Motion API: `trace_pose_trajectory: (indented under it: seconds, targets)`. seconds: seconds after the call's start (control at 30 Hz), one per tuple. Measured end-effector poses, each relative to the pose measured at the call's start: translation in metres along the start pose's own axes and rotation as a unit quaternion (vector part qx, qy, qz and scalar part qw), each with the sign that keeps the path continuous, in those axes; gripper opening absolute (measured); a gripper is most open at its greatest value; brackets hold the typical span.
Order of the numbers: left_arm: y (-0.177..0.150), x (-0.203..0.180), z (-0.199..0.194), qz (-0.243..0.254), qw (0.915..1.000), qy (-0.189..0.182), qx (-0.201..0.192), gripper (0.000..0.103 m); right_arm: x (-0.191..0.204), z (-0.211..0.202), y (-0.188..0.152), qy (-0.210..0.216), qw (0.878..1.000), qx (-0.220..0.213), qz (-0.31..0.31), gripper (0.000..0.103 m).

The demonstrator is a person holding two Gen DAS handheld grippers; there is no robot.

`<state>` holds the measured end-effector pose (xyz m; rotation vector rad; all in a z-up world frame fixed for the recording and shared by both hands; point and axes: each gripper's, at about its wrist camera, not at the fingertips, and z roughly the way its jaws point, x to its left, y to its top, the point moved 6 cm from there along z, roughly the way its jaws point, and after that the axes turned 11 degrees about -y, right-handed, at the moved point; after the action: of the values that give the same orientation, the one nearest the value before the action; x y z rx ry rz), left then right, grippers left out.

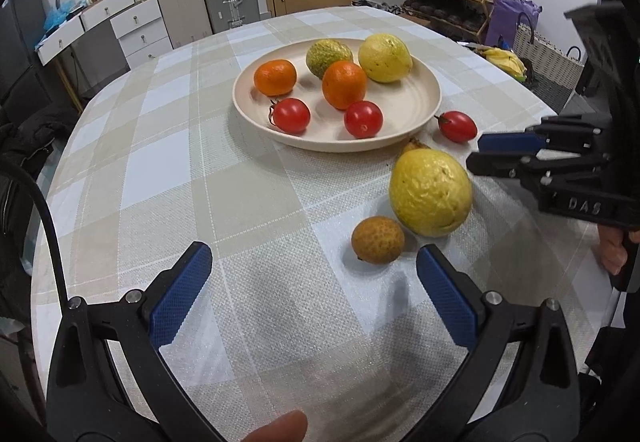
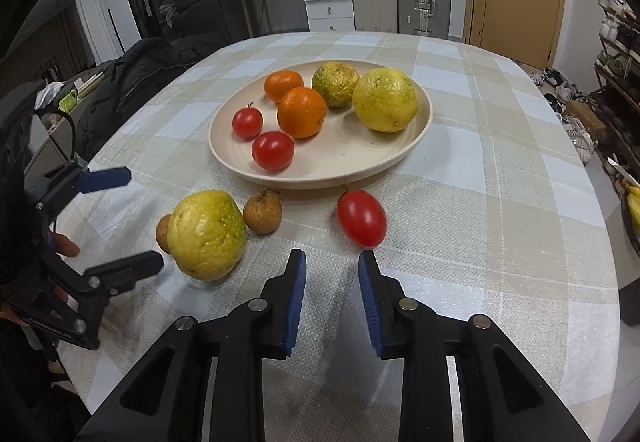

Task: Organize fruits
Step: 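Grasp the small brown round fruit with the left tool while the right tool lifts the tomato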

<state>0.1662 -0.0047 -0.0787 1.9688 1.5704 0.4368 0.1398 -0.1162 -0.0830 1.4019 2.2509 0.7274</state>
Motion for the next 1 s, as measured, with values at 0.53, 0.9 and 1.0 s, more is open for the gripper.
trace_pose_trajectory:
  seconds: [0.53, 0.9, 1.0]
  targets:
    - [-0.004, -0.013, 0.012, 0.003, 0.9984, -0.056, 0.009, 0.052, -0.01, 0.008, 0.009, -0.017, 1.0, 0.0, 0.022, 0.051]
    - [0.001, -0.012, 0.006, 0.0, 0.9975, -0.071, -0.006, 0.025, -0.011, 0.019, 0.022, -0.016, 0.999, 0.006, 0.045, 0.051]
    - [0.004, -0.008, 0.001, -0.009, 0.9973, -0.071, -0.018, 0.025, -0.008, 0.02, 0.022, -0.017, 0.999, 0.005, 0.038, 0.05]
